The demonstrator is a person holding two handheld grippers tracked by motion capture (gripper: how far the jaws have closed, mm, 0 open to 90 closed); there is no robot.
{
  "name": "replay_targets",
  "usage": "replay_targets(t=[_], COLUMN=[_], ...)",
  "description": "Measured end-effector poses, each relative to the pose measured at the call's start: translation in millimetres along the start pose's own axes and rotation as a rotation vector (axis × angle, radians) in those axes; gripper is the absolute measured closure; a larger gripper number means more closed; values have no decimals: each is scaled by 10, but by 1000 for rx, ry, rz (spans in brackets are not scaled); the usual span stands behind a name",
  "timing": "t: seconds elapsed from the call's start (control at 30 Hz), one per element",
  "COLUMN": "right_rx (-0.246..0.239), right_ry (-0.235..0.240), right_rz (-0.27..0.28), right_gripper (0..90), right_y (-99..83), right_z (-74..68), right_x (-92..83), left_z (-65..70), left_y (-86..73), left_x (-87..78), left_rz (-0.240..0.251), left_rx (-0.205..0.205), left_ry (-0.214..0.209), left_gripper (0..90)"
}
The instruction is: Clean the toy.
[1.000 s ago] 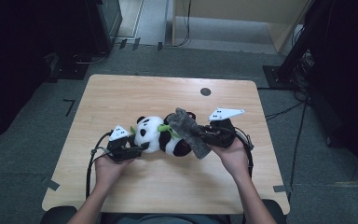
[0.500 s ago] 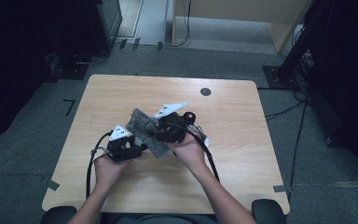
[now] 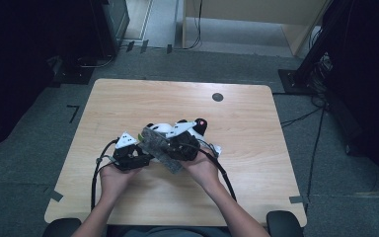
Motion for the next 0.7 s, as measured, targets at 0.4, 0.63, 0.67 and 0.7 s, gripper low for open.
replay_targets(t=[0.4,0.63,0.67,0.7], right_rx=[-53,-42,-43,-47], right_ry=[-49,-49,-47,-46], right_rz=[-47,-44,-42,-41], right_gripper=[792,797,796,796], right_y=[-228,-471,-497,-519], right_z=[-95,-40,-32,-32], right_x=[-134,-230,-244,-255], left_z=[14,16,18,20], left_y=[15,27,29,30], left_x=[7,13,15,16], left_rz=[-13,-22,-23,-24], left_rx=[-9,-11,-8,-8], left_ry=[6,3,4,4], left_gripper=[420,427,427,428])
Point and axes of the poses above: each handheld gripper's, and its own axes: x roughly forward along the jaws, y roughly out of its top, z roughly to its right, the point moved 1 cm from there along x, roughly forward along the jaws, and after that the axes turned 3 degrees about x, right-handed, at the moved point
